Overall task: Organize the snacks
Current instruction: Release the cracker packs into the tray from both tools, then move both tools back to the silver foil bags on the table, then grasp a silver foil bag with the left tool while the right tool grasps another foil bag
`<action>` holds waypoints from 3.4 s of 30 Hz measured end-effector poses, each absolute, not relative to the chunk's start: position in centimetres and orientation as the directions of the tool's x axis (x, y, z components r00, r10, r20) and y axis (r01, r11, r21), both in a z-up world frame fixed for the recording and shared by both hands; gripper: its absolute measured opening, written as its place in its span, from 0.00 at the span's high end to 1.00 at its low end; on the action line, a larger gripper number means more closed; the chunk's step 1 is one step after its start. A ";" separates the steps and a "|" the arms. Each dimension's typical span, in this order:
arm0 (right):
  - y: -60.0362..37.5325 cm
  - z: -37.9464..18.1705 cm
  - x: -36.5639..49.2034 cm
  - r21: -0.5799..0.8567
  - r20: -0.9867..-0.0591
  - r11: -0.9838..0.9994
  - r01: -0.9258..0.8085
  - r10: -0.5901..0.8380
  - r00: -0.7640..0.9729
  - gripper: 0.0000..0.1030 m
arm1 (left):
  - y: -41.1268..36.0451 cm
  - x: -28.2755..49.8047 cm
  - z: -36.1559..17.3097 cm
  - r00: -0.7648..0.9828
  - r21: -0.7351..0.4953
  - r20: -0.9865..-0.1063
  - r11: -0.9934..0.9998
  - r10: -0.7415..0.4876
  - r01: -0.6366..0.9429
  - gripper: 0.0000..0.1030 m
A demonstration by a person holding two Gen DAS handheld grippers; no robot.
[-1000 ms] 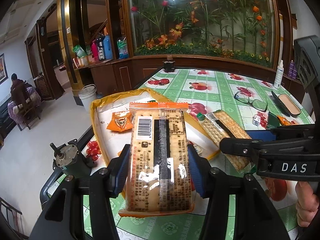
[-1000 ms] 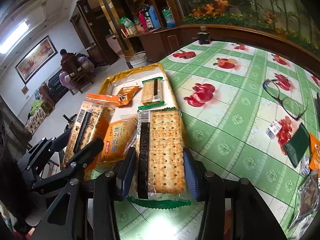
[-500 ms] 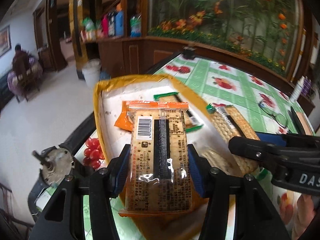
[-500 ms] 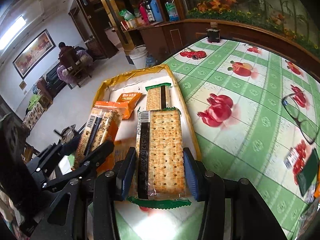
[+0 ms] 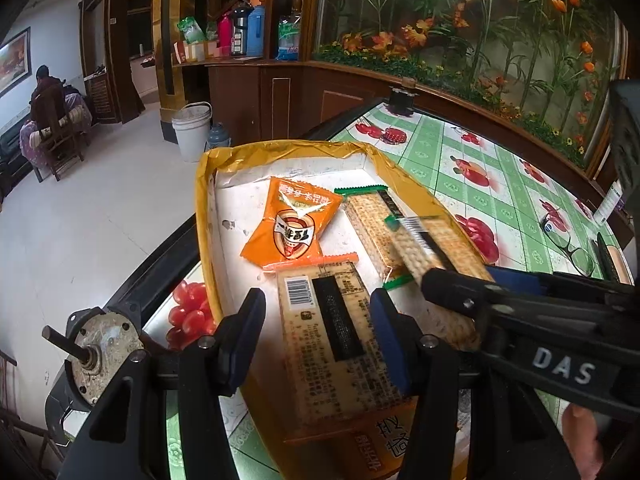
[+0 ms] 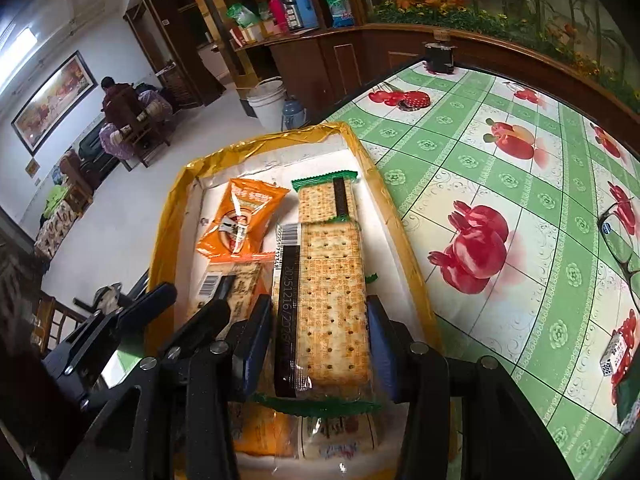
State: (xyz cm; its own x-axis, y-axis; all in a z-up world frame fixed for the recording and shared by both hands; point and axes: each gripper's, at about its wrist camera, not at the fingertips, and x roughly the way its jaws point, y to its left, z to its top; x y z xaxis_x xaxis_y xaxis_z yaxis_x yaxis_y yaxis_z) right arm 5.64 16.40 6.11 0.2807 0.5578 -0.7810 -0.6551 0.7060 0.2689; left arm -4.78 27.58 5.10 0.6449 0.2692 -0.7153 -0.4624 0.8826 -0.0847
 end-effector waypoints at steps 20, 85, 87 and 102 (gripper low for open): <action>9.0 9.3 4.2 0.384 -0.691 0.700 -0.602 0.650 0.315 0.50 | 20.9 -7.4 9.1 0.721 -0.048 -0.650 0.934 0.239 -0.354 0.40; -16.6 4.1 4.7 0.449 -0.700 0.833 -0.323 0.553 0.452 0.49 | 4.2 -5.2 1.7 0.549 -0.084 -0.830 0.995 -0.098 0.051 0.38; -15.5 3.8 5.6 0.440 -0.705 0.832 -0.339 0.554 0.444 0.49 | 4.6 -6.0 1.7 0.554 -0.099 -0.825 0.994 -0.109 0.049 0.38; -14.5 4.3 3.8 0.404 -0.728 0.749 -0.525 0.611 0.312 0.28 | 5.7 -7.1 1.8 0.583 -0.134 -0.803 0.991 -0.124 0.027 0.38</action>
